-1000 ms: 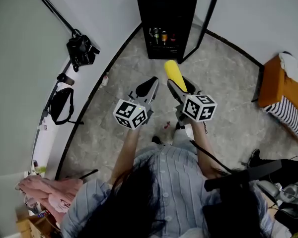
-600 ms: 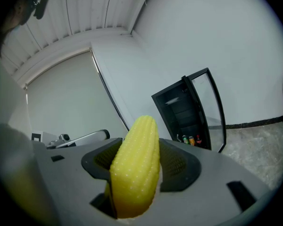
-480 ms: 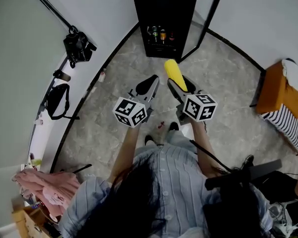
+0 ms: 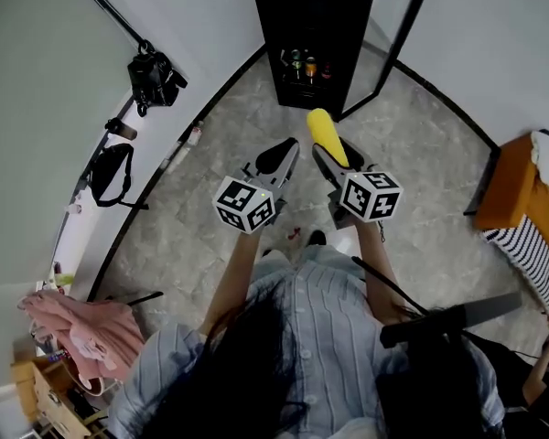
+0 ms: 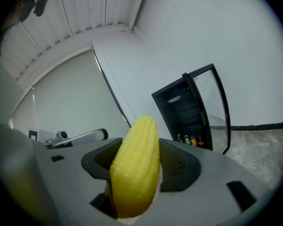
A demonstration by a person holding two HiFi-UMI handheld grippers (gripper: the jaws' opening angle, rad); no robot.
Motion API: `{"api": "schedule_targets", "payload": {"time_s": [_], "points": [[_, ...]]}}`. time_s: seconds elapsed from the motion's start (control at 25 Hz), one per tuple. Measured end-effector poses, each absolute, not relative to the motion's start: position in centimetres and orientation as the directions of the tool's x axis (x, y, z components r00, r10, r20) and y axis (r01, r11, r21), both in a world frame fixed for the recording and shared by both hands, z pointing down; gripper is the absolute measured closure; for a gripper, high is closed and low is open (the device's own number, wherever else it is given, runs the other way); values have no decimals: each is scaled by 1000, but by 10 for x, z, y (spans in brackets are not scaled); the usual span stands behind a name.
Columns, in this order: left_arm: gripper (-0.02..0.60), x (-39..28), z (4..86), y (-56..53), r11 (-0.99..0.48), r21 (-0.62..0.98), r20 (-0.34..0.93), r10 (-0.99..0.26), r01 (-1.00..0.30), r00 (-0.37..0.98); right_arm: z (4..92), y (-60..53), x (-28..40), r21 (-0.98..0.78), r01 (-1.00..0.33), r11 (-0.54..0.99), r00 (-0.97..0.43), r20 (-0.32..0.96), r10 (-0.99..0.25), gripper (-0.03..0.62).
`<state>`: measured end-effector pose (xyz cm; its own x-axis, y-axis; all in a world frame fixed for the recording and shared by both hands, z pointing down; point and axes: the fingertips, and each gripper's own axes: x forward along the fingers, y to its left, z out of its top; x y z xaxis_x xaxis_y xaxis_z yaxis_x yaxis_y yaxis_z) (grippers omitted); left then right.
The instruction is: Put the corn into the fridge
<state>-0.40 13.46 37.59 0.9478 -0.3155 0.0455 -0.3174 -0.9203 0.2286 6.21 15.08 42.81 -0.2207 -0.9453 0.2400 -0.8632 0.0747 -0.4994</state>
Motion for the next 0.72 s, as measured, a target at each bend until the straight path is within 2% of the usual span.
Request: {"api": "schedule_targets", "payload": {"time_s": [0.72], "points": [[574, 14, 381, 135, -893, 245, 41, -380, -378, 924, 437, 149, 83, -526, -842, 120, -288, 248, -925, 345]]}}
